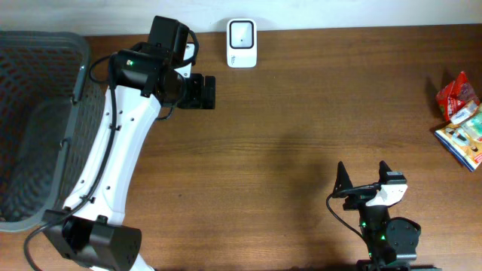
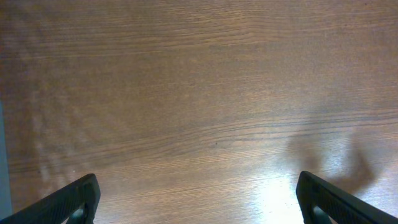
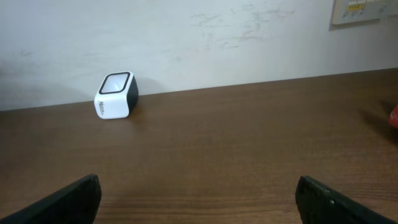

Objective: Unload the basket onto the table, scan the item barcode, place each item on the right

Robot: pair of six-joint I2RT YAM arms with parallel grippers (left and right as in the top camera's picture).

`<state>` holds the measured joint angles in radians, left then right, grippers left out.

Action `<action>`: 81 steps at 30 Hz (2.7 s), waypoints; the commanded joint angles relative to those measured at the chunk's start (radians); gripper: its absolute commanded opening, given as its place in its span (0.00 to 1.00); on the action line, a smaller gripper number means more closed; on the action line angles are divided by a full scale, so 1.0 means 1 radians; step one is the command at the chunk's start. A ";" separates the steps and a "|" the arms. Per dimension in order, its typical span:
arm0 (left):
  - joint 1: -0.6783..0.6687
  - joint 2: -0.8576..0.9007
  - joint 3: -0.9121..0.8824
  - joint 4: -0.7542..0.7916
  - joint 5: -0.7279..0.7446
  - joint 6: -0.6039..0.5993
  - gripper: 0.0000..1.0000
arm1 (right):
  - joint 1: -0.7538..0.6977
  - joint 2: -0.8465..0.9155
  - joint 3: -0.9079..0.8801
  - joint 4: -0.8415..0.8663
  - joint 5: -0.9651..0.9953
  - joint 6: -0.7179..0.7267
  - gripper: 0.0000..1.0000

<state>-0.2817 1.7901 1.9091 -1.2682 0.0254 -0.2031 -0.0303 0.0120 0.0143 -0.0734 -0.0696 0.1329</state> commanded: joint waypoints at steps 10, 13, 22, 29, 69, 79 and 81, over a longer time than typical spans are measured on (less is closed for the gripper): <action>0.000 -0.005 0.003 -0.001 -0.004 -0.006 0.99 | -0.003 -0.009 -0.009 -0.005 0.017 -0.192 0.98; 0.001 -0.005 0.003 -0.001 -0.004 -0.006 0.99 | -0.003 -0.009 -0.009 -0.005 0.019 -0.158 0.98; 0.001 -0.005 0.003 -0.002 -0.004 -0.006 0.99 | -0.003 -0.006 -0.009 -0.002 0.017 -0.158 0.98; 0.000 -0.005 0.003 -0.001 -0.004 -0.006 0.99 | -0.003 -0.006 -0.009 -0.002 0.017 -0.158 0.98; 0.286 -1.785 -1.901 1.320 0.001 0.245 0.99 | -0.003 -0.006 -0.009 -0.002 0.017 -0.158 0.98; 0.325 -1.785 -1.901 1.188 -0.115 0.172 0.99 | -0.003 -0.006 -0.009 -0.002 0.017 -0.158 0.98; 0.325 -1.785 -1.900 1.184 -0.085 0.201 0.99 | -0.003 -0.006 -0.009 -0.002 0.017 -0.158 0.98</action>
<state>0.0372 0.0109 0.0139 -0.0788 -0.0788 -0.0200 -0.0303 0.0120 0.0143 -0.0738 -0.0612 -0.0303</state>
